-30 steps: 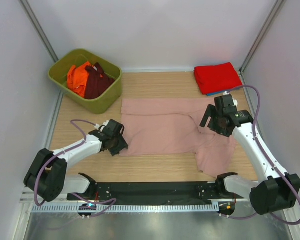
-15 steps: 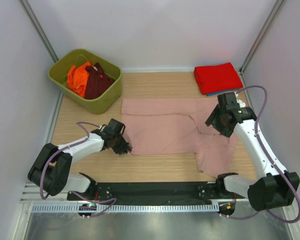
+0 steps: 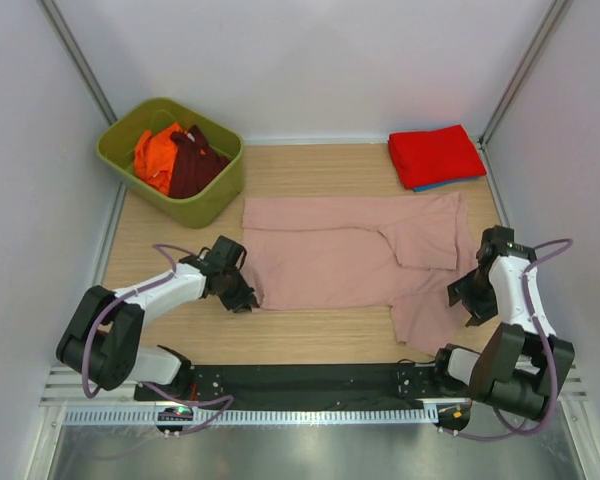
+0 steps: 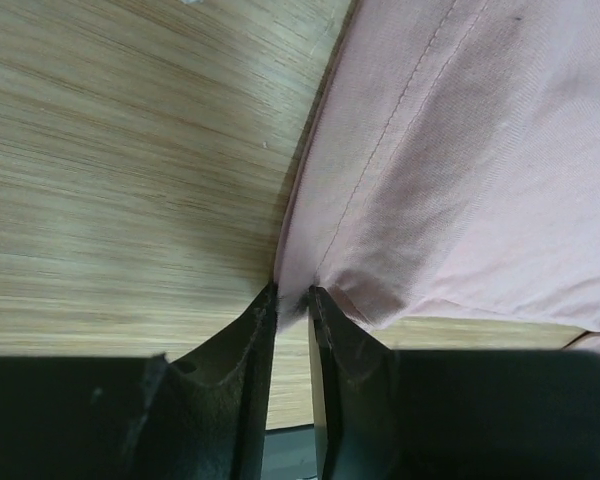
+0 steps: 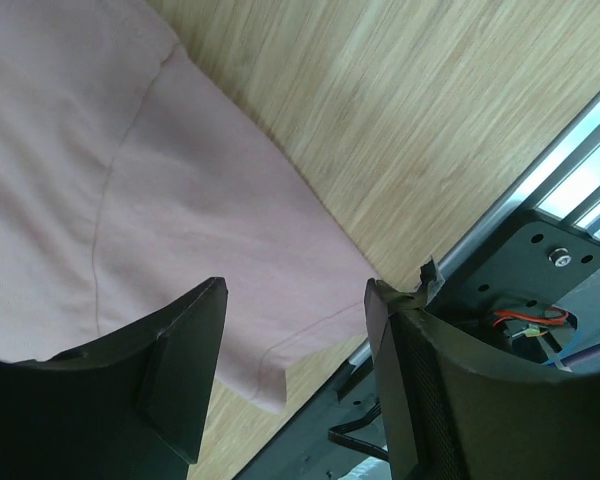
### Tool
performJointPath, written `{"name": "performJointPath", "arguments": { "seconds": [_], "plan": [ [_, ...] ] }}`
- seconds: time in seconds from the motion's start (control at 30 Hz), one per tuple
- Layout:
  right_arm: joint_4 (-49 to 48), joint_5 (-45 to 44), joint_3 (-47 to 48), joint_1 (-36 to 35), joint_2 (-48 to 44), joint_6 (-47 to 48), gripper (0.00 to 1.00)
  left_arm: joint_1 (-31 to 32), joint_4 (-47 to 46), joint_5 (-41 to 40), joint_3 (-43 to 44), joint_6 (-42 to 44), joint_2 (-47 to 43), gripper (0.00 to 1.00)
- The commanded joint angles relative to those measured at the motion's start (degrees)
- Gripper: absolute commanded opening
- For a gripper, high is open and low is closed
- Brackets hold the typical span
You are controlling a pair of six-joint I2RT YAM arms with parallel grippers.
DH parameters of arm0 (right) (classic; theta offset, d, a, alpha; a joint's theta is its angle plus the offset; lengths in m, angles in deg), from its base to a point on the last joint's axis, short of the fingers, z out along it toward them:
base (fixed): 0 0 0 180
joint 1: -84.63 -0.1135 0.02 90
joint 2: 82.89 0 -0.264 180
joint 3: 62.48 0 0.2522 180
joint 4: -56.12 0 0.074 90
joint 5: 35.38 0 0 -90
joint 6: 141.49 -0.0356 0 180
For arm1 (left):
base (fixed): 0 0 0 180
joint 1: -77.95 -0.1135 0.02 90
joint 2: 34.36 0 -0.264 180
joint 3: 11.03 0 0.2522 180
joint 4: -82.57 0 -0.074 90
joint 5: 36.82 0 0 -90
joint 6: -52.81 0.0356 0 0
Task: Fold and stack the t-shirts
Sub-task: Fold the tshirt
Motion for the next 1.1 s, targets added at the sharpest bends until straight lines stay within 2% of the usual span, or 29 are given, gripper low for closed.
{"name": "performJointPath", "arguments": {
  "seconds": [0.0, 0.1, 0.3, 0.53, 0.6, 0.73, 0.83, 1.0, 1.03, 1.07],
  "plan": [
    [-3.91, -0.15, 0.07, 1.43, 2.93, 0.71, 0.65, -0.39, 10.33, -4.35, -4.61, 3.5, 2.06, 0.22],
    [-3.48, -3.14, -0.19, 2.05, 6.0, -0.61, 0.61, -0.39, 11.03, -4.44, -4.96, 2.88, 0.74, 0.19],
    [-8.12, 0.54, -2.38, 2.22, 10.92, -0.87, 0.6, -0.39, 10.07, -4.44, -5.05, 2.18, -1.64, 0.14],
    [-11.74, -0.33, -4.76, 2.14, 10.75, -1.22, 0.6, -0.39, 12.35, -5.49, -3.56, 2.44, -1.63, 0.1],
    [-12.62, -0.15, -5.29, 2.22, 11.1, -1.13, 0.6, -0.39, 14.02, -5.93, -3.12, 2.44, -2.51, 0.12],
    [-13.59, -0.06, -5.73, 2.14, 11.98, -1.05, 0.59, -0.39, 17.01, -9.09, -1.19, 2.53, -3.83, 0.27],
    [-13.76, -0.15, -5.64, 2.22, 12.42, -1.05, 0.59, -0.39, 17.72, -9.27, -0.48, 2.71, -4.45, 0.32],
    [-14.29, -0.07, -5.73, 2.22, 13.13, -1.22, 0.53, -0.39, 15.61, -3.85, -0.65, 2.18, -3.92, 0.35],
    [-14.47, -0.06, -5.73, 2.22, 12.95, -1.22, 0.48, -0.39, 14.65, -3.3, -0.83, 2.09, -3.4, 0.39],
    [-14.82, -0.24, -5.91, 2.22, 12.78, -1.31, 0.48, -0.39, 14.12, -1.9, -1.09, 2.09, -3.22, 0.41]
  ]
}}
